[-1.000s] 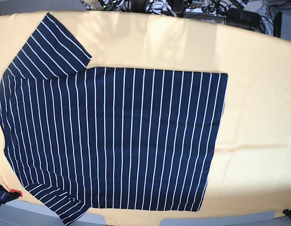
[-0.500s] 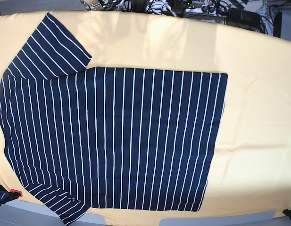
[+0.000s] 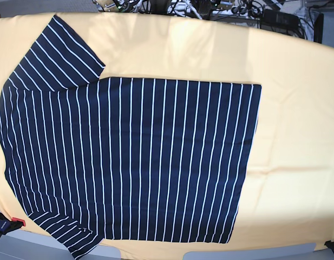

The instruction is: Fold the T-shirt properly

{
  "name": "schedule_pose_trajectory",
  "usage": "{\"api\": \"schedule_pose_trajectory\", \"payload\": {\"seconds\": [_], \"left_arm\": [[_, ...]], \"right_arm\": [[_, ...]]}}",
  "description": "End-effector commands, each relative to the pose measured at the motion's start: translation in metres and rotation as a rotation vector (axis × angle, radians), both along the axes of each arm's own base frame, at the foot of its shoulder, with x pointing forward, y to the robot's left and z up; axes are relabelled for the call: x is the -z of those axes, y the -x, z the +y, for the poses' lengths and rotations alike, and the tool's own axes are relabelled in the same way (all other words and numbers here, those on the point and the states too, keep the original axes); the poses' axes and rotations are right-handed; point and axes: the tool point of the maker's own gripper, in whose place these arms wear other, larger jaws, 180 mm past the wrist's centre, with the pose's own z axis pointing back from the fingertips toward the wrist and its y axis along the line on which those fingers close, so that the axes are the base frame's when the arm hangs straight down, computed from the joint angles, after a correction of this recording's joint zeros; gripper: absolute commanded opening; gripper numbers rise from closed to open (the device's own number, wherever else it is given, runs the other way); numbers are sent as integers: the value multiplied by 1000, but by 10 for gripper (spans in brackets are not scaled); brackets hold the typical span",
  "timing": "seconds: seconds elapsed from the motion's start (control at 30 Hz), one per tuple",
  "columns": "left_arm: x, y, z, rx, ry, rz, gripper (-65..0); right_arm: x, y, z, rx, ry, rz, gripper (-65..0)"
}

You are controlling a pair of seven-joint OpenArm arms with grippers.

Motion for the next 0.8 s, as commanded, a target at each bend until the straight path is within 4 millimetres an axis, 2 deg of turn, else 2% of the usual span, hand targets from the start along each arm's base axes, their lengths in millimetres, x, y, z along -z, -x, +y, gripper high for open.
{"api": "schedule_pose_trajectory", "payload": {"seconds": [0.0, 0.23, 0.37, 0.57, 0.77], "left_arm": [[-1, 0, -3, -5, 11, -1, -650], [-3, 22, -10, 118, 6, 173, -650], [-10, 33, -20, 187, 17, 183, -650], [-26, 71, -39, 189, 70, 177, -650], [-52, 118, -22, 210, 74, 177, -650]], "right_arm": [[-2, -6, 10, 7, -29, -13, -650], [-4, 9, 0, -47, 35, 106, -650], [-8, 22, -2, -69, 52, 153, -650], [-15, 59, -16, -89, 79, 210, -650], [-31, 108, -42, -102, 107, 222, -650]]}}
